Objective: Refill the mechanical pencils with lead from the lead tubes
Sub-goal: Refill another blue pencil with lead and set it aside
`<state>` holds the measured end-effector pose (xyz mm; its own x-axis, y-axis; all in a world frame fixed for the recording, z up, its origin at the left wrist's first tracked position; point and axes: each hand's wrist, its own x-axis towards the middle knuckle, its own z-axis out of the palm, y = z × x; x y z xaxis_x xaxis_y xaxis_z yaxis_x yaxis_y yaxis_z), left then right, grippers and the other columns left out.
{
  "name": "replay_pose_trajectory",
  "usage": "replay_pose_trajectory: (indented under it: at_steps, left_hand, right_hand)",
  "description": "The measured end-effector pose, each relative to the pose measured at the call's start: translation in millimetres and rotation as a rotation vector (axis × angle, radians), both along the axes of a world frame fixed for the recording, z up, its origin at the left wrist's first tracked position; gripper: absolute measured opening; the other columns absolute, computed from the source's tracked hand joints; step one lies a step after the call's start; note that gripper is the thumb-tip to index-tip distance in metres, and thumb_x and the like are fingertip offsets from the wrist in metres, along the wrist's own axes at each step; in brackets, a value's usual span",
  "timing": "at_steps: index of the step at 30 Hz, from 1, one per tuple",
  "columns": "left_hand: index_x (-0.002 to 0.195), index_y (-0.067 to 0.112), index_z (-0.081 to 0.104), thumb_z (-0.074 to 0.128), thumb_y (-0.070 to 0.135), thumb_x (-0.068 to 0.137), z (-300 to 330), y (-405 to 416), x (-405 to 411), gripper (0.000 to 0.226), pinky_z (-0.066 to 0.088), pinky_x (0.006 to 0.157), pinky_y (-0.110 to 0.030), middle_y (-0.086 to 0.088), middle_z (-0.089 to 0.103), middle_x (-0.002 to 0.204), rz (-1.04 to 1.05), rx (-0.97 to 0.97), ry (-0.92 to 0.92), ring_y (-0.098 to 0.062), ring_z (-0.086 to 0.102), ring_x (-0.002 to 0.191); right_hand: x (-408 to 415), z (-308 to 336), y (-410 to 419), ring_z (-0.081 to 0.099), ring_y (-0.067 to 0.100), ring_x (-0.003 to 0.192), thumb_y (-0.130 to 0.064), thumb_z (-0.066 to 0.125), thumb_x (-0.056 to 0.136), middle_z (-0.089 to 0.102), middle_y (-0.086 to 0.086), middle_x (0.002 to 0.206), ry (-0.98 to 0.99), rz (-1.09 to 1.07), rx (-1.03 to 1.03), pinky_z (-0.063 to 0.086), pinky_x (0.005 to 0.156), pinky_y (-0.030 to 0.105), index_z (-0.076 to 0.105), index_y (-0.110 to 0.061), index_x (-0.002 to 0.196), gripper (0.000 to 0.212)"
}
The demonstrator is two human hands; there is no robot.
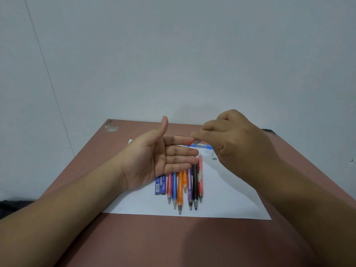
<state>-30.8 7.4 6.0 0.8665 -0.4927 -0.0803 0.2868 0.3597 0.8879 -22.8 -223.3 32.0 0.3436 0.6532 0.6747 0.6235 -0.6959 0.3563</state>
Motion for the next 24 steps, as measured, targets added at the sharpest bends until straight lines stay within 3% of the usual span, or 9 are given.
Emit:
replay_pose_trajectory:
  at_steps: [2,5,7,13,17,24]
  left_hand:
    - [0.134,-0.004,0.055,0.044,0.066,0.089,0.2,-0.1,0.0,0.084,0.052,0.101,-0.044,-0.030,0.065,0.126,-0.004,0.001,-0.002,-0.040,0.064,0.120]
    - [0.136,-0.005,0.053,0.046,0.067,0.090,-0.7,0.4,0.3,0.086,0.052,0.101,-0.043,-0.030,0.064,0.127,-0.013,-0.010,-0.003,-0.040,0.064,0.120]
    - [0.137,-0.004,0.052,0.046,0.067,0.089,-1.0,0.9,0.3,0.086,0.052,0.101,-0.043,-0.030,0.064,0.127,-0.014,-0.013,-0.004,-0.039,0.064,0.120]
    - [0.133,-0.004,0.055,0.045,0.066,0.089,0.0,-0.1,-0.8,0.084,0.052,0.100,-0.043,-0.030,0.065,0.125,-0.005,-0.005,-0.001,-0.039,0.065,0.118]
    - [0.133,-0.003,0.057,0.043,0.066,0.089,-0.1,0.5,0.1,0.083,0.052,0.101,-0.043,-0.029,0.065,0.126,-0.011,0.007,-0.006,-0.039,0.064,0.120]
    - [0.138,-0.003,0.052,0.045,0.068,0.089,-1.2,1.1,0.5,0.086,0.053,0.101,-0.042,-0.029,0.063,0.129,-0.027,-0.004,-0.004,-0.039,0.063,0.121]
  right_hand:
    - [0.1,0.4,0.4,0.060,0.029,0.085,0.003,0.077,0.080,0.076,0.004,0.103,-0.004,0.001,-0.003,0.055,0.058,0.038,0.069,-0.016,0.130,0.054]
    - [-1.6,2.3,5.3,0.056,0.024,0.079,0.001,0.078,0.080,0.074,0.003,0.094,0.000,-0.049,-0.013,0.052,0.054,0.033,0.045,-0.022,0.151,0.082]
    - [-2.3,3.8,5.7,0.055,0.023,0.078,0.003,0.079,0.079,0.072,0.003,0.090,-0.001,-0.050,-0.010,0.052,0.052,0.033,0.038,-0.023,0.154,0.090]
    - [-3.6,3.1,5.9,0.055,0.022,0.077,0.003,0.076,0.080,0.071,0.002,0.088,0.007,-0.067,0.006,0.047,0.052,0.030,0.043,-0.023,0.153,0.084]
    - [-0.2,3.5,0.1,0.058,0.028,0.079,0.005,0.078,0.079,0.076,0.003,0.096,0.049,-0.006,-0.012,0.052,0.055,0.037,0.076,-0.017,0.116,0.043]
    - [-0.3,4.8,4.3,0.063,0.028,0.073,0.005,0.082,0.074,0.077,0.007,0.098,0.166,-0.011,0.013,0.057,0.060,0.040,0.068,-0.016,0.131,0.062]
